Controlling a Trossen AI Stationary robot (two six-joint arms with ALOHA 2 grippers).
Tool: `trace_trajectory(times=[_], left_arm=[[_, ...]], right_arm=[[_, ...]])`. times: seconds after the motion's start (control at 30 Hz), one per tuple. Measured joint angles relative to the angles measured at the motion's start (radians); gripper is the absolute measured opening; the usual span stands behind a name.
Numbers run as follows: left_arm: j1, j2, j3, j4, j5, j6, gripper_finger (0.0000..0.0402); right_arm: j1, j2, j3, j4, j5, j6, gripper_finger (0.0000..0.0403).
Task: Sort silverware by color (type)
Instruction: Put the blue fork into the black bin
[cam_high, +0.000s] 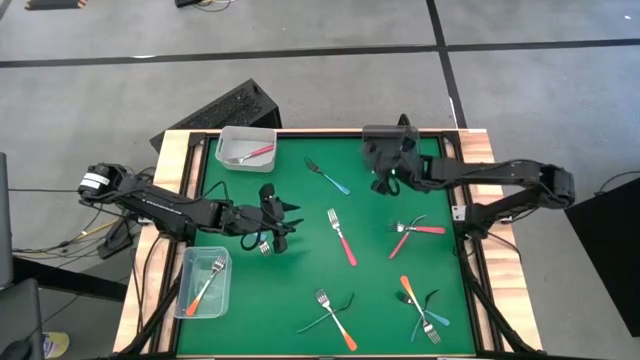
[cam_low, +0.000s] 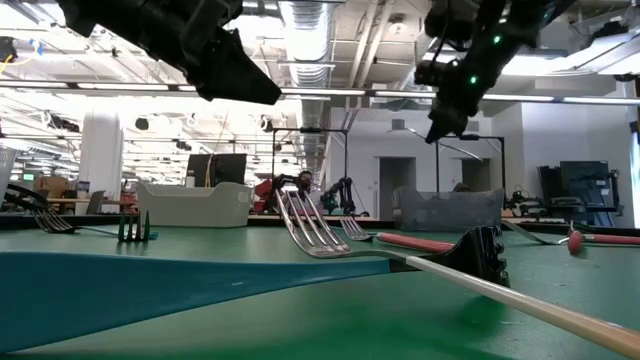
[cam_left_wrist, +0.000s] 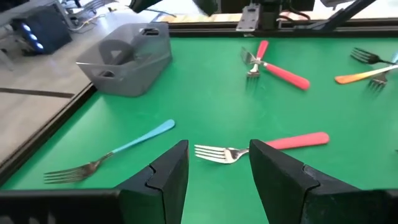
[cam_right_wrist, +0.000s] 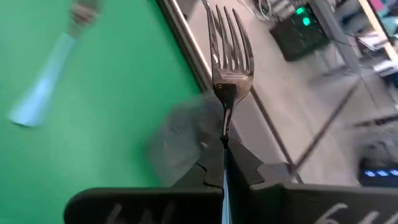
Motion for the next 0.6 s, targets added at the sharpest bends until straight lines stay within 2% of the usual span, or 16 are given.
trace_trajectory(times=[0.2,0.37,0.47,0.6], left_arm=[[0.0,0.0,0.0,-0.005,-0.001,0.006,0.0157],[0.0,0.0,0.0,-0.017,0.003,0.002,0.0157],[0.0,0.0,0.0,-0.032,-0.006,0.002,0.0157],[0.001,0.0,0.0,-0.031,-0.029,0.009,0.0157]], right_arm=[[-0.187,0.035,-0.003,0.015,-0.044,-0.122,0.0014],[-0.308,0.084,-0.002,0.02,-0.209,-0.214,0.0017],[-0.346,0.124,-0.002,0.042,-0.249,-0.24,0.0026],[-0.381,0.167,-0.002,0.048,-0.25,-0.258,0.0045]])
